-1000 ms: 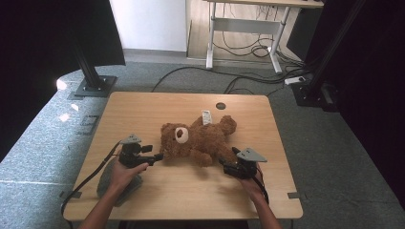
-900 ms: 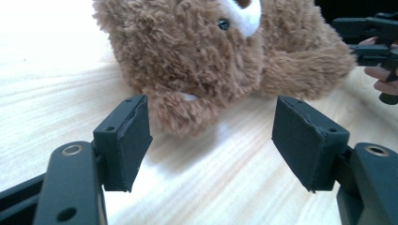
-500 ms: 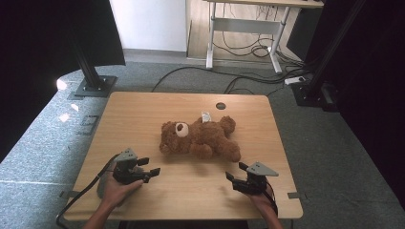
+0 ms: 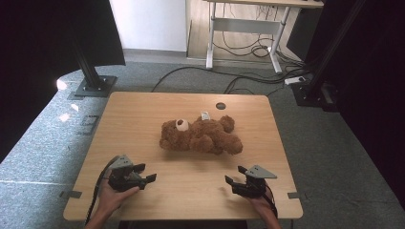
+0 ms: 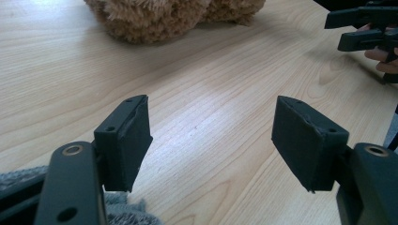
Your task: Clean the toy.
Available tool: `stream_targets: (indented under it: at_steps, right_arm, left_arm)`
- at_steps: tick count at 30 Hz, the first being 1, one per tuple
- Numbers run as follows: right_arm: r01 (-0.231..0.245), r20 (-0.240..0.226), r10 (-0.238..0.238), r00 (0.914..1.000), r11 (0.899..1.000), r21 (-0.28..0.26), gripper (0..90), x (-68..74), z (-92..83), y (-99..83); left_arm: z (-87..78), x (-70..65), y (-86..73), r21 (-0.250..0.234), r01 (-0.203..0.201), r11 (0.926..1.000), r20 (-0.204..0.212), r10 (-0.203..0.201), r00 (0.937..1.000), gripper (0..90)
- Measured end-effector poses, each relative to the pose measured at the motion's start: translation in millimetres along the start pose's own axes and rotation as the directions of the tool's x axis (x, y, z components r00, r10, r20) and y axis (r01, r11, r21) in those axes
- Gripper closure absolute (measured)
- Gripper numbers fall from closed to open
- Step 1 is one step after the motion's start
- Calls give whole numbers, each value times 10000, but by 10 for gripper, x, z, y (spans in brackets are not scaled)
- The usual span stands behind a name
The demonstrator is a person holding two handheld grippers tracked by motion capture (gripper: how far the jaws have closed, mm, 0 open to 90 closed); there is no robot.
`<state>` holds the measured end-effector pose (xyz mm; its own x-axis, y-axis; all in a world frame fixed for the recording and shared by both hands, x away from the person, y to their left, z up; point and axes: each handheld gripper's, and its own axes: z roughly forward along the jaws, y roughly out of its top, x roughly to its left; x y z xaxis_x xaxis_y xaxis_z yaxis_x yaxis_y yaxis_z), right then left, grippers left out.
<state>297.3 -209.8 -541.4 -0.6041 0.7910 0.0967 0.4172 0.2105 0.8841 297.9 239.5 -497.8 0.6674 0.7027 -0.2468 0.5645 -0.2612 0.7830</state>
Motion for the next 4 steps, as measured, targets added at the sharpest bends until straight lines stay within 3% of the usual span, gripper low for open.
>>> stream_targets:
  at_steps: [4]
  right_arm:
    - [-19, 90, 19, 10000, 10000, -19, 287, -25, 14, -1]
  left_arm:
    - [-13, 5, -9, -29, -26, 10000, -46, 26, 10000, 281]
